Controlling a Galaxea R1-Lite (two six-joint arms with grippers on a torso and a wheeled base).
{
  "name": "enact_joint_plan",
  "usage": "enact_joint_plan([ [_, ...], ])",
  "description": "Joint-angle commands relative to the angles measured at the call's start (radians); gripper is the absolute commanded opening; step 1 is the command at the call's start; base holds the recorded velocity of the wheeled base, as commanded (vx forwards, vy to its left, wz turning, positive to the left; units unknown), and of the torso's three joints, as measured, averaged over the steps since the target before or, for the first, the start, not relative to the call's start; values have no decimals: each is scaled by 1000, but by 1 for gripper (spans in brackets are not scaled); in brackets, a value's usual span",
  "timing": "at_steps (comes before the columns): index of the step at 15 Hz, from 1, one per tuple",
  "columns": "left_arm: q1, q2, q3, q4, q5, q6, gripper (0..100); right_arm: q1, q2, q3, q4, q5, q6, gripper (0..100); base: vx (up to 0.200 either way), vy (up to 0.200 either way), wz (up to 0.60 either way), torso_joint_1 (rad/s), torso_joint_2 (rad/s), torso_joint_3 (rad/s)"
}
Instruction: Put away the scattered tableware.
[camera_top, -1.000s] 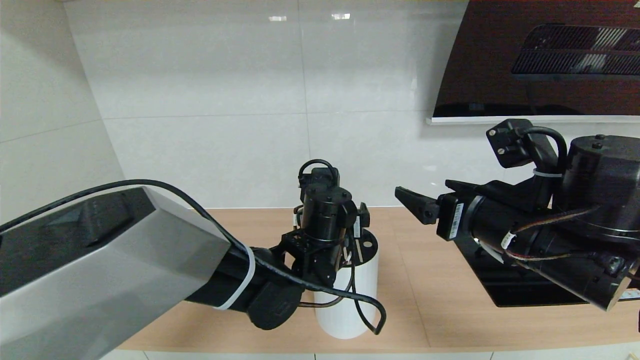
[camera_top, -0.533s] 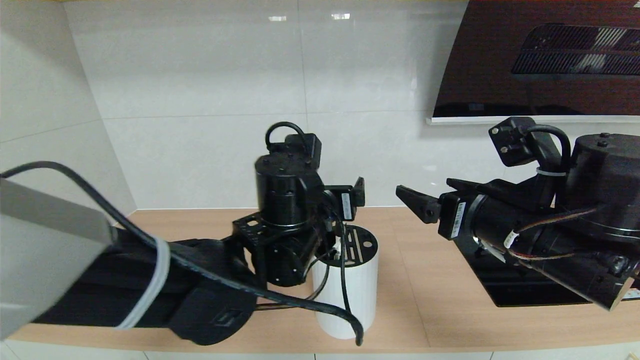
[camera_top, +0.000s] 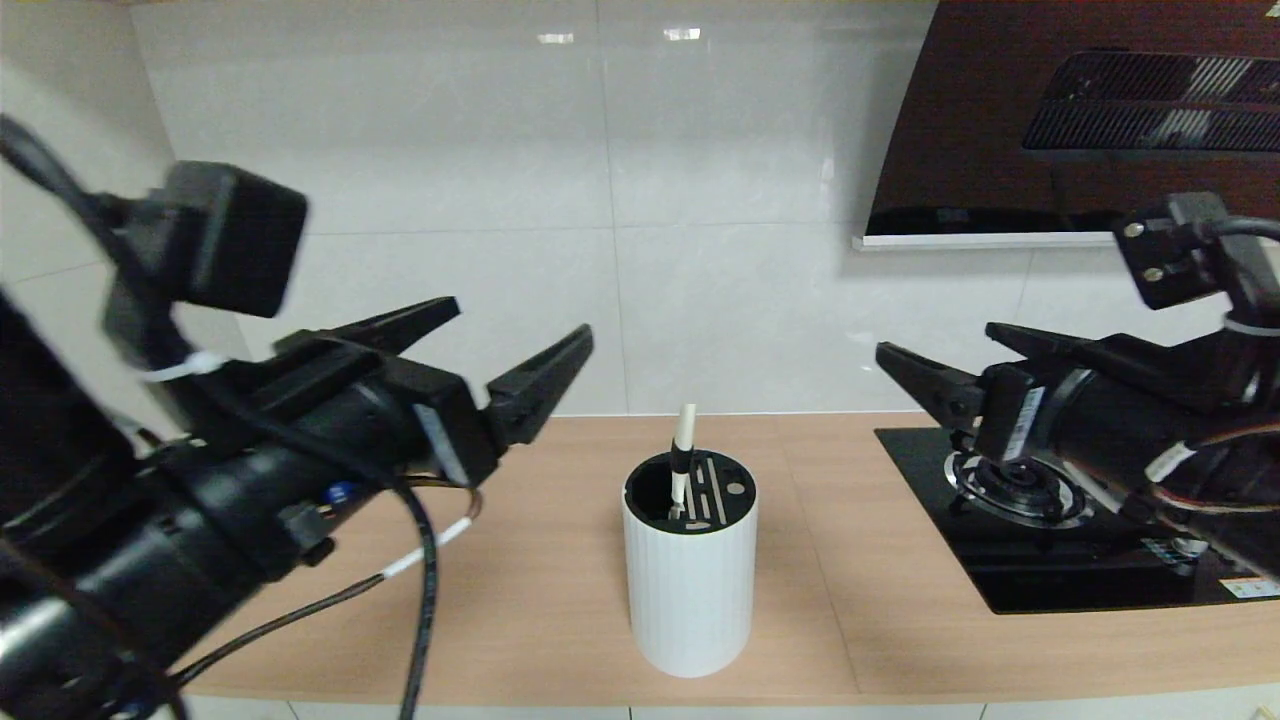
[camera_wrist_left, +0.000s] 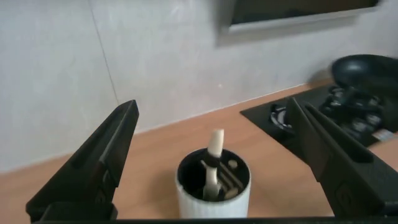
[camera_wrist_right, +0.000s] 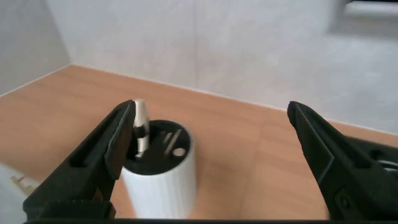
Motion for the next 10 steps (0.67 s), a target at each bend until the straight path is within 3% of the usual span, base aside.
enact_joint_plan([
  [1,80,-258,131,19,-38,22,100,-93,-212,118,7,-3,-88,100,0,0,0,0,0,0],
  [2,89,-271,137,23,-38,20,100,-100,-232,131,7,0,-104,100,0,0,0,0,0,0],
  [3,143,-397,197,100,-37,23,100,-169,-399,237,11,20,-139,100,0,0,0,0,0,0],
  [4,161,-467,206,155,-35,25,100,-198,-473,283,13,22,-141,100,0,0,0,0,0,0],
  [6,253,-616,212,296,-42,28,100,-277,-631,388,25,20,-141,100,0,0,0,0,0,0],
  [8,318,-831,210,522,-46,23,100,-378,-901,418,266,17,-137,100,0,0,0,0,0,0],
  [10,379,-976,212,669,-46,20,100,-436,-1072,382,499,9,-137,100,0,0,0,0,0,0],
])
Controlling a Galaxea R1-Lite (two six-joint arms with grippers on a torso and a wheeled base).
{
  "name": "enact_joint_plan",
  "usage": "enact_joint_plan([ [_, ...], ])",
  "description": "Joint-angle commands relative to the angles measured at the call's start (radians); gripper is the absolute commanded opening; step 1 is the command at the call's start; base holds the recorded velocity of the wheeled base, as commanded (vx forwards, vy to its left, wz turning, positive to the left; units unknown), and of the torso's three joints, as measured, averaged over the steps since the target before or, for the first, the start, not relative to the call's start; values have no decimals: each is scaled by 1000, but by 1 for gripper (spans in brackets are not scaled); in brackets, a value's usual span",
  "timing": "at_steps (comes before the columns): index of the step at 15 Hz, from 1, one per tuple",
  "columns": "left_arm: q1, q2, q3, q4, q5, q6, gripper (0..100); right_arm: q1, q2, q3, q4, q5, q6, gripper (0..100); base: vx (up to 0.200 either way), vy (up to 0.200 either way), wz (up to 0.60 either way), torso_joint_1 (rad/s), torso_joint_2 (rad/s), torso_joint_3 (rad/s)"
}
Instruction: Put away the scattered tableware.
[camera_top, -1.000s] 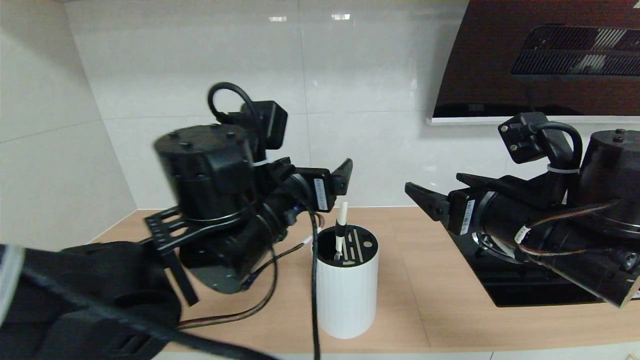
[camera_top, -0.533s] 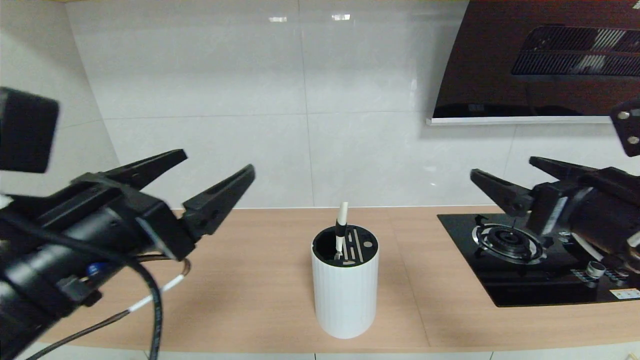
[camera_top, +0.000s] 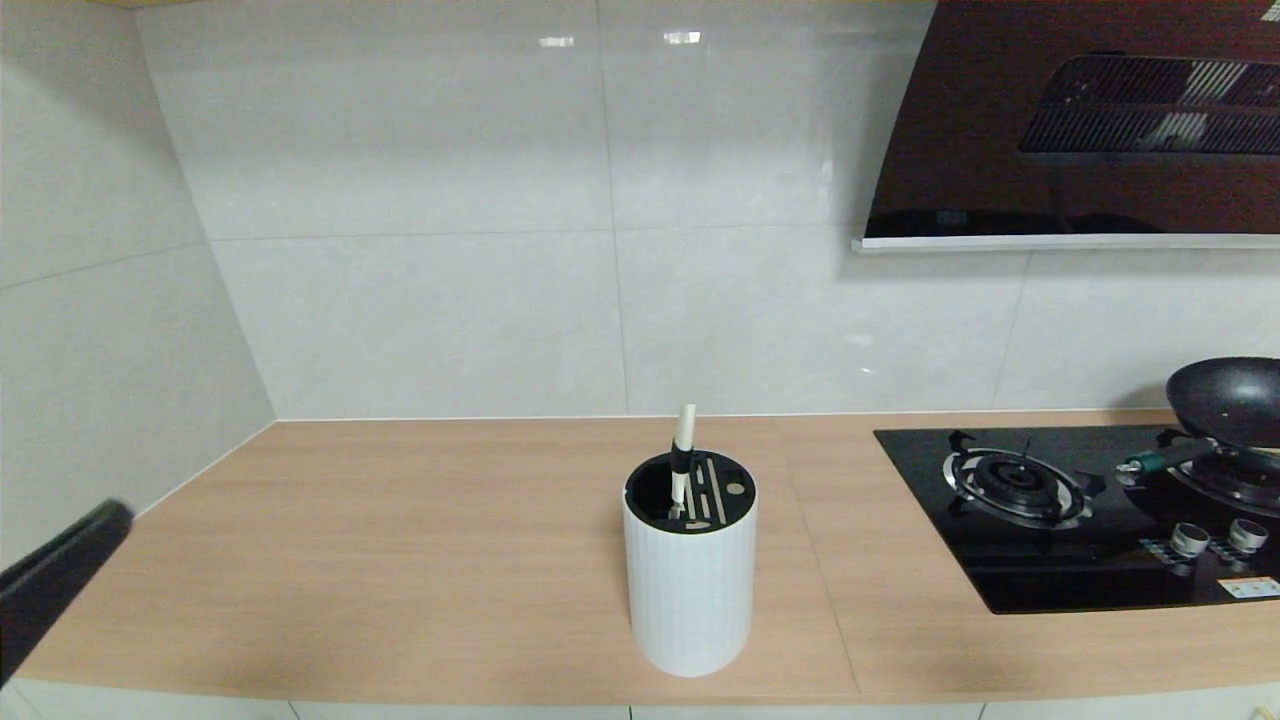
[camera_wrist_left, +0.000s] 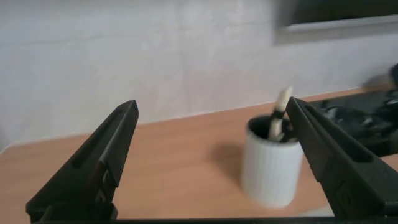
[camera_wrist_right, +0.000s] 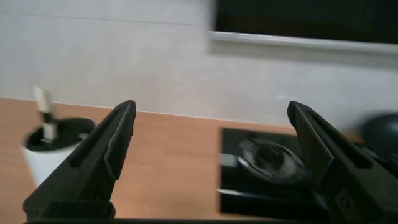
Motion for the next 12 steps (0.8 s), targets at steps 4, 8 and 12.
enact_joint_plan([
  [4,223,-518,42,345,3,-19,100,-212,-523,-56,488,-7,-3,100,0,0,0,0,0,0],
  [8,312,-515,57,345,72,-14,100,-235,-526,-33,501,-94,43,100,0,0,0,0,0,0],
  [12,446,-593,197,312,78,38,100,-347,-616,33,539,-39,38,100,0,0,0,0,0,0],
])
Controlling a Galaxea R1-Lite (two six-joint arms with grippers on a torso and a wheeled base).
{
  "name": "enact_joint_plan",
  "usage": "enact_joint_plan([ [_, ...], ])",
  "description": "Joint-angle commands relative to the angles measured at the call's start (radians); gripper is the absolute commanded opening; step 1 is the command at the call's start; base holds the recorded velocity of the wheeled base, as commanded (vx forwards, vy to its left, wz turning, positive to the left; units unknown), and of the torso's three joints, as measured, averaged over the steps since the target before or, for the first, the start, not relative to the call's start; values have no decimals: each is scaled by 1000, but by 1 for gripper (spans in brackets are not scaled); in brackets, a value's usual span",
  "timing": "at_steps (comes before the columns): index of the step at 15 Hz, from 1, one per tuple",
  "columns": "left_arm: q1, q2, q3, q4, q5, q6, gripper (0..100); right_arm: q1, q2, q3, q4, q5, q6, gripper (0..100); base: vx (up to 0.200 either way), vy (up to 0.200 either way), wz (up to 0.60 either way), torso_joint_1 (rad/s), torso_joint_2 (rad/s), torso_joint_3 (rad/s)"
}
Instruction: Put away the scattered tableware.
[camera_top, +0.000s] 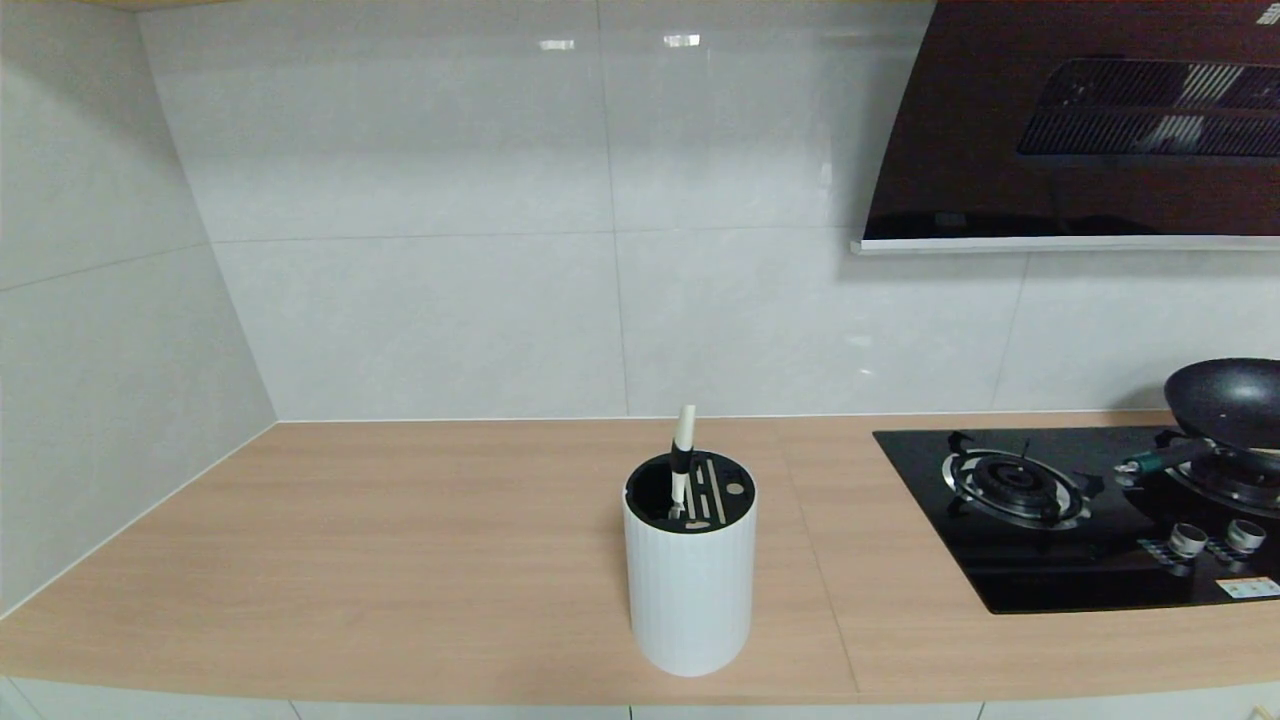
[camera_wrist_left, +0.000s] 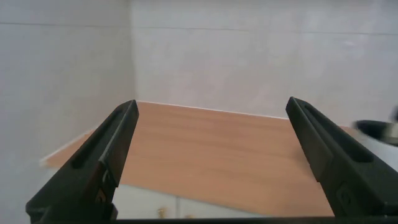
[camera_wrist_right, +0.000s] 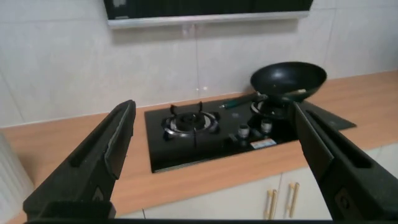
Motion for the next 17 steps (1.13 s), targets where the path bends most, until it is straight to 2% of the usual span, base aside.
enact_joint_plan([
  [1,36,-38,125,-50,6,-7,100,-23,-48,50,-9,8,12,100,0,0,0,0,0,0],
  [3,29,-55,234,-61,-55,-4,100,-23,-48,110,-48,40,53,100,0,0,0,0,0,0],
  [4,27,-55,300,-73,-123,-11,100,-23,-48,185,-114,146,106,100,0,0,0,0,0,0],
  [6,27,-55,300,-69,-224,-46,100,-23,-48,300,-239,208,115,100,0,0,0,0,0,0],
  [8,27,-55,300,-41,-271,-20,100,-23,-48,300,-185,234,116,100,0,0,0,0,0,0],
  [9,27,-55,300,-40,-297,36,100,-23,-47,300,-99,267,92,100,0,0,0,0,0,0],
  [10,27,-55,300,-38,-314,52,100,-23,-47,297,-94,278,66,100,0,0,0,0,0,0],
  [13,27,-55,300,-36,-313,20,100,-20,-47,300,-102,289,49,100,0,0,0,0,0,0],
  [17,27,-55,300,-36,-313,19,100,-20,-47,300,-104,289,50,100,0,0,0,0,0,0],
])
